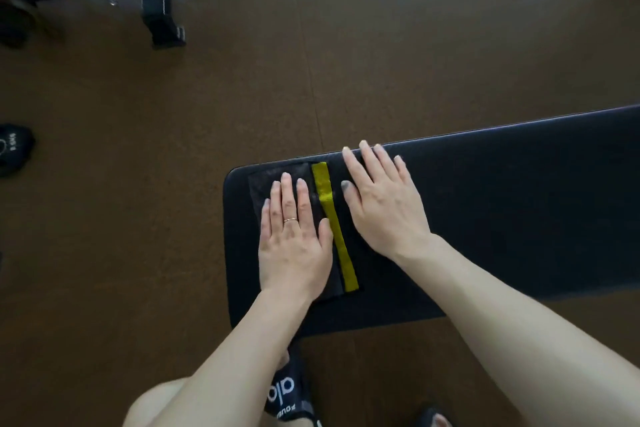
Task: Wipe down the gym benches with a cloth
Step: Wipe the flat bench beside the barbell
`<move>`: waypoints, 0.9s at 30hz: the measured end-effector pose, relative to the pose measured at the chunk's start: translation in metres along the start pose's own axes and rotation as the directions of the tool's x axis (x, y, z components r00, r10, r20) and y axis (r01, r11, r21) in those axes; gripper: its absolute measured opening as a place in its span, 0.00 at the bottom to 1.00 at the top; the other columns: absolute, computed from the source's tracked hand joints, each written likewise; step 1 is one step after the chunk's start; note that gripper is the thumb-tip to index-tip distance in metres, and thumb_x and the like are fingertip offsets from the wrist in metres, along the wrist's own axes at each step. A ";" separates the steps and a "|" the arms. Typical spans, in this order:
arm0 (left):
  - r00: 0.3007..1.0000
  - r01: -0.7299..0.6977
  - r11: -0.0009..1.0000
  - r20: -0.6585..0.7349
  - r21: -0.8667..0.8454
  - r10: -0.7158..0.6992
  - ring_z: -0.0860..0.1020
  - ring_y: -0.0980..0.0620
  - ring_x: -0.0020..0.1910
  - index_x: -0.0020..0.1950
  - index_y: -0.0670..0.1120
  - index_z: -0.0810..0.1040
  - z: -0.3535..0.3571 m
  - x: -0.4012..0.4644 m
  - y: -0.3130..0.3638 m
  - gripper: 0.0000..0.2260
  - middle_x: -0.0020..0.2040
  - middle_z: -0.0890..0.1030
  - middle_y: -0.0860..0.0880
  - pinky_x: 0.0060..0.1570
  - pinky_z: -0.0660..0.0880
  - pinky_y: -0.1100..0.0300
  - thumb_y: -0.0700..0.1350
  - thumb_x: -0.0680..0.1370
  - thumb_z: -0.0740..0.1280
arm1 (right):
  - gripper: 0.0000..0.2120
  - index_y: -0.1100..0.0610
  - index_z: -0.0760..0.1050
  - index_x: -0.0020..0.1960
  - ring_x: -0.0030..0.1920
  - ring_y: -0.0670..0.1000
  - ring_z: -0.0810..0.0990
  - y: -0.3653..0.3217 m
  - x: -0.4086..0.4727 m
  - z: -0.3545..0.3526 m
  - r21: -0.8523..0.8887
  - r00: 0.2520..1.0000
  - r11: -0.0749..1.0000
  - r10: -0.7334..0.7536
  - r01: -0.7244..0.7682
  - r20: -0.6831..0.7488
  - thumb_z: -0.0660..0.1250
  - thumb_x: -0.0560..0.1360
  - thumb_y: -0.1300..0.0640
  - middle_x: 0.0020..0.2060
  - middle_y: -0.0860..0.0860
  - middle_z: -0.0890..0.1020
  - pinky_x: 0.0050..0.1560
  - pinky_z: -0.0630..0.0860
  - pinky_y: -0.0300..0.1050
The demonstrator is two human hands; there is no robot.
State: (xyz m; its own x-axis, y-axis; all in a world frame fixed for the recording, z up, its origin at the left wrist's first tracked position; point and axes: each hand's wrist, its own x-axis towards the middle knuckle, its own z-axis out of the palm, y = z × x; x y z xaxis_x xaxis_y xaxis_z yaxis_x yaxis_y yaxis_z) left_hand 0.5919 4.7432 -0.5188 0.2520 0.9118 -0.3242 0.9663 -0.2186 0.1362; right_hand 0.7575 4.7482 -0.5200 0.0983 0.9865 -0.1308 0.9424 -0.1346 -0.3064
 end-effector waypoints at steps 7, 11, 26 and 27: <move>0.975 0.009 1.000 -0.220 -0.011 -0.011 0.39 0.54 0.83 0.85 0.50 0.43 0.006 0.049 -0.011 0.29 0.85 0.42 0.51 0.81 0.37 0.55 0.57 0.85 0.40 | 0.28 0.50 0.59 0.82 0.82 0.53 0.54 0.006 0.013 0.033 -0.058 0.984 0.998 0.004 -0.015 -0.179 0.46 0.84 0.42 0.81 0.53 0.61 0.82 0.49 0.56; 0.978 0.016 1.000 -0.210 0.000 -0.015 0.39 0.55 0.83 0.85 0.50 0.42 0.009 0.052 -0.009 0.28 0.85 0.42 0.51 0.81 0.37 0.54 0.57 0.86 0.42 | 0.28 0.50 0.57 0.83 0.83 0.52 0.52 0.009 0.011 0.035 -0.036 0.977 0.999 -0.033 0.026 -0.209 0.46 0.85 0.44 0.82 0.53 0.59 0.82 0.45 0.54; 0.978 0.037 0.996 -0.201 -0.082 -0.053 0.37 0.58 0.82 0.85 0.53 0.41 0.026 -0.033 -0.029 0.28 0.84 0.39 0.55 0.80 0.36 0.58 0.58 0.87 0.43 | 0.29 0.52 0.60 0.81 0.82 0.54 0.53 0.014 0.010 0.031 -0.007 0.981 0.999 -0.036 0.035 -0.193 0.48 0.83 0.43 0.80 0.52 0.62 0.82 0.46 0.53; 0.978 0.049 0.995 -0.198 -0.082 -0.065 0.38 0.57 0.82 0.85 0.52 0.42 0.022 -0.016 -0.032 0.28 0.85 0.40 0.54 0.81 0.37 0.57 0.58 0.87 0.44 | 0.29 0.52 0.61 0.81 0.81 0.54 0.54 0.014 0.010 0.032 -0.006 0.978 0.999 -0.035 0.035 -0.205 0.49 0.83 0.43 0.80 0.52 0.62 0.82 0.46 0.53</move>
State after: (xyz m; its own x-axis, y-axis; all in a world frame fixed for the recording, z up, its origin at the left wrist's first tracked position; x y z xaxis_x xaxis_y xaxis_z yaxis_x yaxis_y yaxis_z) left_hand 0.5581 4.7284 -0.5384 0.1733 0.9749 -0.1402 0.9699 -0.1441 0.1964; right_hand 0.7614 4.7534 -0.5554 0.1288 0.9887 0.0764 0.9471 -0.0997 -0.3051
